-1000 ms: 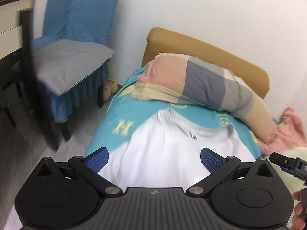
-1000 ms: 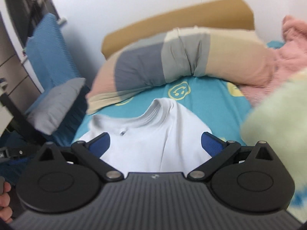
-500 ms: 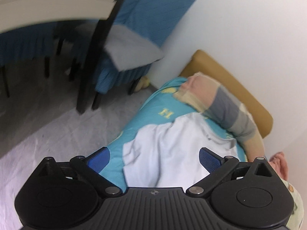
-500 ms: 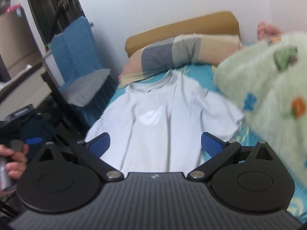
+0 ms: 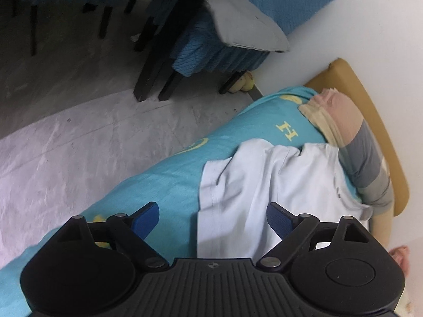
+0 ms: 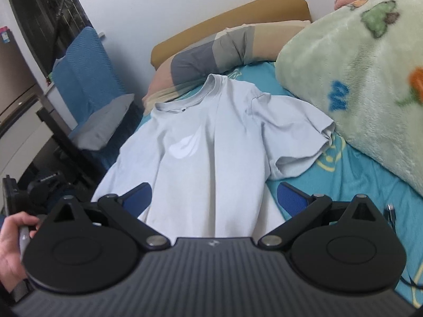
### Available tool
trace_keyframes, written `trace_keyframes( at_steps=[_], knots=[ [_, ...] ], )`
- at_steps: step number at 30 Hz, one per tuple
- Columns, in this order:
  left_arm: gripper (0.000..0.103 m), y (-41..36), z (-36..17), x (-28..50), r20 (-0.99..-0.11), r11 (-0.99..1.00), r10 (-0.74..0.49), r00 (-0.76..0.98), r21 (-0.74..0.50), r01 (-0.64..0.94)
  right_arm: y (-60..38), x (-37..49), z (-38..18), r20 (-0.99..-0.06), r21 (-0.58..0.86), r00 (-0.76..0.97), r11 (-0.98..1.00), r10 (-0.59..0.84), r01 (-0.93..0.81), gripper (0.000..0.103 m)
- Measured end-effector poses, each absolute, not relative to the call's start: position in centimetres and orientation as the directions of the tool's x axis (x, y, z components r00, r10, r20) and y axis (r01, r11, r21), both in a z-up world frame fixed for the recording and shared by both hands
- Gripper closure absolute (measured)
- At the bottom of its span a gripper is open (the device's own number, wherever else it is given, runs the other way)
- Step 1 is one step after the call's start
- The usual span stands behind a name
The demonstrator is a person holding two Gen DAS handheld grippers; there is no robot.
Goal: Fold clothes
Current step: 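Lower the T-shirt flat onto the bed with both grippers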
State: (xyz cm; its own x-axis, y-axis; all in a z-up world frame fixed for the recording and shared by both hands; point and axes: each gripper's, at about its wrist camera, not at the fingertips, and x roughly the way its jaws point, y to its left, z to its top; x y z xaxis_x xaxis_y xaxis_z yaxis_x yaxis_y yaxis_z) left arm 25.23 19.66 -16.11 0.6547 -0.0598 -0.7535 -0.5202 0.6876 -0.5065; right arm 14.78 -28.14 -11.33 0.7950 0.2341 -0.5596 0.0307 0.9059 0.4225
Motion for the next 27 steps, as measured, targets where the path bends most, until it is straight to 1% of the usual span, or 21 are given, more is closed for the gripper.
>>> trace_keyframes(
  at_steps=[2, 4, 5, 6, 7, 8, 10, 12, 13, 14, 18, 20, 22, 24, 27],
  knots=[
    [0.023, 19.3, -17.2, 26.3, -0.747, 0.705, -0.051, 0.662, -0.497, -0.506, -28.3, 15.5, -12.3, -0.567, 0.409, 0.796, 0.911, 0.213, 0.048, 0.000],
    [0.027, 19.1, -18.2, 27.4, -0.735, 0.707, -0.023, 0.678, -0.491, -0.508, -28.4, 16.1, -13.4, -0.585, 0.386, 0.790, 0.920, 0.185, 0.070, 0.000],
    [0.034, 19.1, -18.5, 27.8, -0.722, 0.707, 0.006, 0.692, -0.486, -0.514, -28.5, 16.4, -13.8, -0.592, 0.384, 0.785, 0.920, 0.180, 0.079, 0.000],
    [0.038, 19.1, -18.8, 28.3, -0.709, 0.706, 0.034, 0.704, -0.482, -0.520, -28.6, 16.6, -14.3, -0.599, 0.386, 0.781, 0.918, 0.178, 0.087, 0.000],
    [0.047, 19.0, -19.1, 28.6, -0.697, 0.698, 0.052, 0.715, -0.487, -0.525, -28.7, 16.9, -14.7, -0.603, 0.389, 0.778, 0.917, 0.177, 0.093, 0.000],
    [0.053, 18.9, -19.4, 28.9, -0.685, 0.687, 0.066, 0.726, -0.496, -0.531, -28.7, 17.0, -14.9, -0.604, 0.387, 0.778, 0.917, 0.173, 0.097, 0.000],
    [0.055, 18.6, -19.8, 29.7, -0.664, 0.685, 0.082, 0.744, -0.505, -0.525, -28.5, 17.0, -15.2, -0.605, 0.379, 0.779, 0.920, 0.164, 0.100, 0.000],
    [0.073, 17.7, -19.4, 31.1, -0.661, 0.748, 0.076, 0.746, -0.457, -0.482, -28.4, 16.9, -15.3, -0.599, 0.371, 0.785, 0.923, 0.156, 0.099, 0.000],
    [0.090, 17.3, -19.2, 31.8, -0.666, 0.772, 0.072, 0.742, -0.434, -0.464, -28.4, 16.9, -15.3, -0.597, 0.369, 0.787, 0.924, 0.153, 0.100, 0.000],
    [0.094, 17.0, -19.1, 32.4, -0.673, 0.793, 0.067, 0.737, -0.413, -0.449, -28.4, 16.9, -15.3, -0.596, 0.369, 0.789, 0.924, 0.152, 0.100, 0.000],
    [0.096, 16.9, -17.4, 35.0, -0.672, 0.861, 0.112, 0.732, -0.302, -0.410, -28.2, 17.2, -15.5, -0.591, 0.364, 0.793, 0.926, 0.146, 0.101, 0.000],
    [0.097, 17.0, -16.1, 36.5, -0.654, 0.902, 0.166, 0.738, -0.202, -0.382, -28.1, 17.4, -15.6, -0.589, 0.360, 0.795, 0.927, 0.142, 0.102, 0.000],
    [0.097, 17.4, -14.7, 38.4, -0.620, 0.919, 0.245, 0.745, -0.095, -0.382, -28.3, 17.7, -15.5, -0.581, 0.351, 0.804, 0.931, 0.130, 0.103, 0.000],
    [0.097, 18.0, -13.8, 40.3, -0.588, 0.907, 0.342, 0.733, 0.000, -0.422, -28.4, 18.1, -15.5, -0.565, 0.337, 0.818, 0.935, 0.108, 0.109, 0.000],
    [0.097, 19.0, -13.1, 43.2, -0.537, 0.862, 0.476, 0.696, 0.132, -0.489, -28.5, 18.8, -16.1, -0.565, 0.326, 0.819, 0.938, 0.096, 0.115, 0.000]
  ],
)
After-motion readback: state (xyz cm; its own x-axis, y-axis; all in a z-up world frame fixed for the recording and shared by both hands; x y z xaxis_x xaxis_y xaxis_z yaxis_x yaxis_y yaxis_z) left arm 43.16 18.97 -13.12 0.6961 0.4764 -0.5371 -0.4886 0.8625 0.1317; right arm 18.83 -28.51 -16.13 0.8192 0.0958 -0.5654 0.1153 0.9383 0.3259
